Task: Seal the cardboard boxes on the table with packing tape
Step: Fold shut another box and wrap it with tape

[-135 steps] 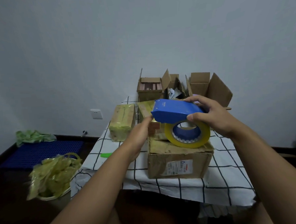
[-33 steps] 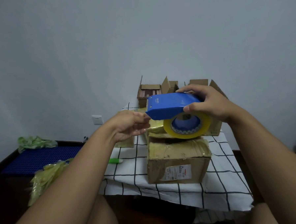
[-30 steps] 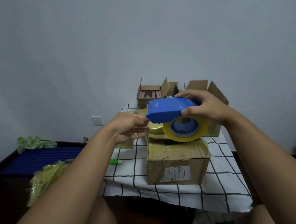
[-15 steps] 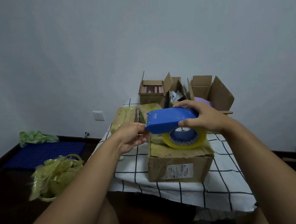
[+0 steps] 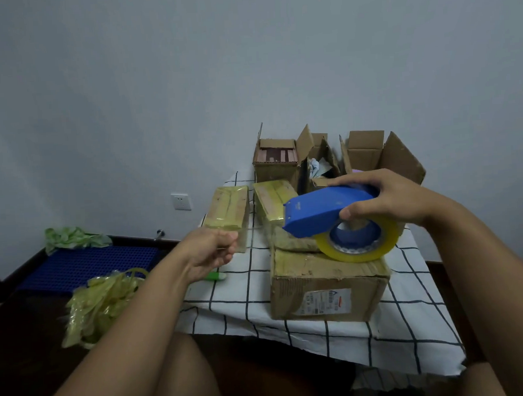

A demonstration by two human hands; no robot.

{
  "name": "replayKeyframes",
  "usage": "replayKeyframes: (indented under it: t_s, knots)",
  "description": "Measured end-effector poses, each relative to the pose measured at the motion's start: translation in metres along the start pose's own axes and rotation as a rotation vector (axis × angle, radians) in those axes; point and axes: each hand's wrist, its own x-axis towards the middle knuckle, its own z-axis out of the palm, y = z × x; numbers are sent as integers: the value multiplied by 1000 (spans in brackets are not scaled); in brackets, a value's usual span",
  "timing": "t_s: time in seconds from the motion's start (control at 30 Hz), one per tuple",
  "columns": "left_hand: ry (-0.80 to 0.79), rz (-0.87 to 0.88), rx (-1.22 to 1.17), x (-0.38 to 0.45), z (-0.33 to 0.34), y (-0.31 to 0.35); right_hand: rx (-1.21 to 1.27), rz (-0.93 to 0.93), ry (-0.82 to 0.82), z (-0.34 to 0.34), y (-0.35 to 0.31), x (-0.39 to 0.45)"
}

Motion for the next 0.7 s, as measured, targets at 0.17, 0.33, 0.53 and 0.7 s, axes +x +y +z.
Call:
replayKeyframes:
  t_s: [0.17, 0.33, 0.53, 0.7]
  knots:
    - [21, -89, -31, 6, 10, -33, -5, 30, 18, 7, 6, -2]
    - [-9, -108, -167, 8, 21, -44, 37, 15, 52, 7, 11, -8]
    - [-66, -83, -239, 13, 27, -54, 135, -12, 147, 8, 18, -18]
    - [-48, -81, -216, 21, 37, -65, 124, -15, 143, 10, 18, -17]
